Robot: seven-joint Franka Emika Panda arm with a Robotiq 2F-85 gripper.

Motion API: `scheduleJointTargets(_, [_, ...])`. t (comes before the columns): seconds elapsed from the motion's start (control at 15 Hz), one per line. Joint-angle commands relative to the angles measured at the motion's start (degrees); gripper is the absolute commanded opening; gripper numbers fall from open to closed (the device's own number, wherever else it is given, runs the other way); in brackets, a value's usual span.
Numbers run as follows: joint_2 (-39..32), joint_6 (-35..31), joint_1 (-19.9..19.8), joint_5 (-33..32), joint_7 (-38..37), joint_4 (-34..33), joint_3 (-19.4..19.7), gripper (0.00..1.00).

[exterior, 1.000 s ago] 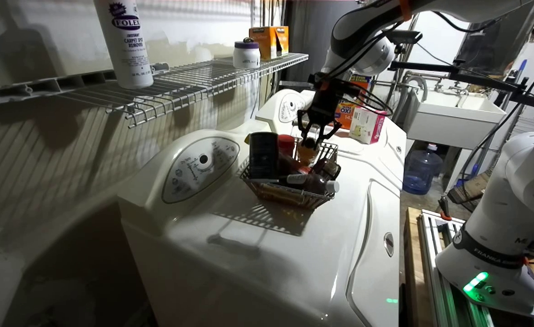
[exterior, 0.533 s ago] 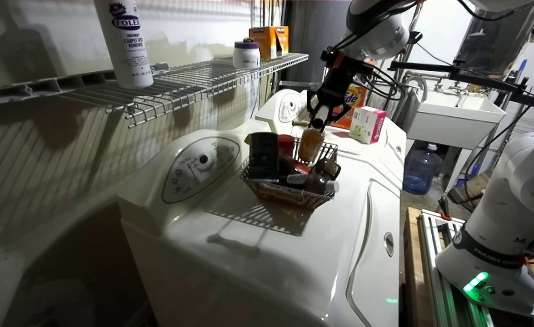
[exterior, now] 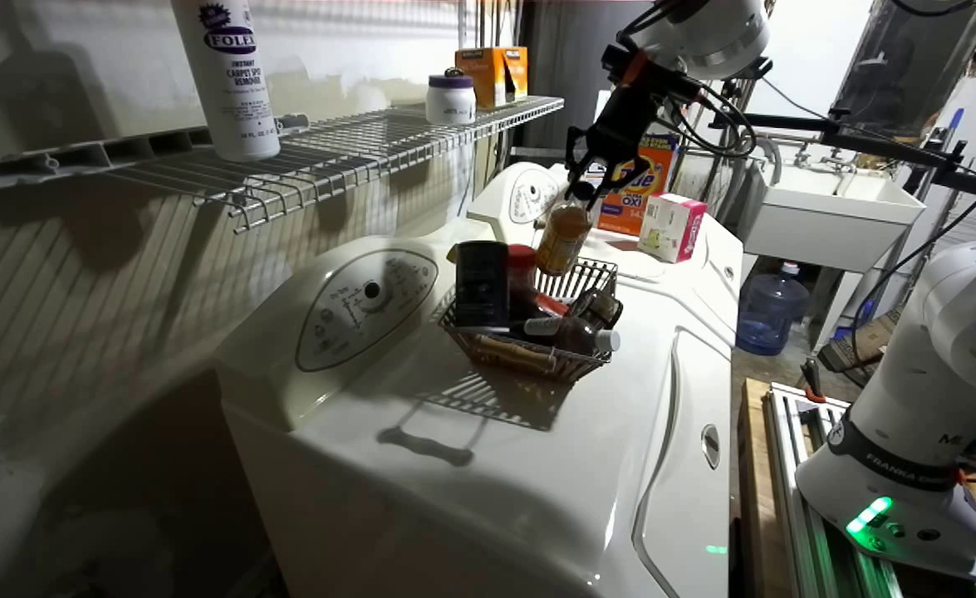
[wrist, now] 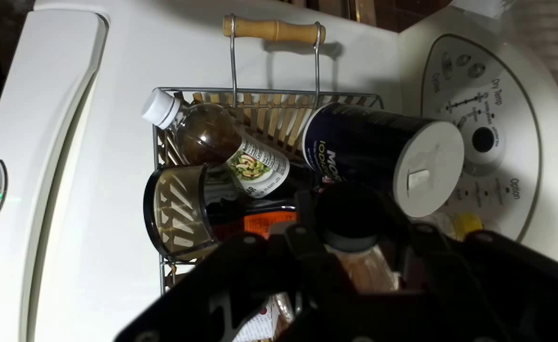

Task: Move the bottle from the basket to the bottom shelf

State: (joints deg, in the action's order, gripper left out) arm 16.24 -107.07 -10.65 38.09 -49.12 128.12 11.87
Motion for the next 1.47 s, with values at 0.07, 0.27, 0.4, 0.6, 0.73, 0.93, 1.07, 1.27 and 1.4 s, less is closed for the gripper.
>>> scheduleJointTargets(0.07, [-0.13,0.33,-0.98,0.19,0.16,-0.17,-0.8,0.35])
scheduleJointTargets(0.27, [-0.21,0.86,-0.81,1.34,0.34,-0.49,-0.52,0.1])
scheduleJointTargets(0.4, [-0.43,1.97,-0.62,3.75,-0.18,-1.27,-0.1,0.1])
scheduleJointTargets(0.6, [-0.49,3.15,-0.89,7.58,-4.1,-2.98,0.07,0.1])
scheduleJointTargets(0.73, [-0.45,4.17,-1.21,9.42,-7.1,-4.27,0.0,0.1])
scheduleJointTargets(0.93, [-0.13,4.46,-1.65,11.4,-12.39,-6.7,-0.02,0.1])
scheduleJointTargets(1.07, [-0.47,4.99,-1.66,14.19,-15.94,-8.72,0.28,0.1])
scheduleJointTargets(1.27, [-1.16,5.73,-1.38,19.56,-21.24,-12.31,0.33,0.1])
scheduleJointTargets(1.4, [-1.61,5.47,-1.3,22.82,-25.0,-14.86,0.21,0.1])
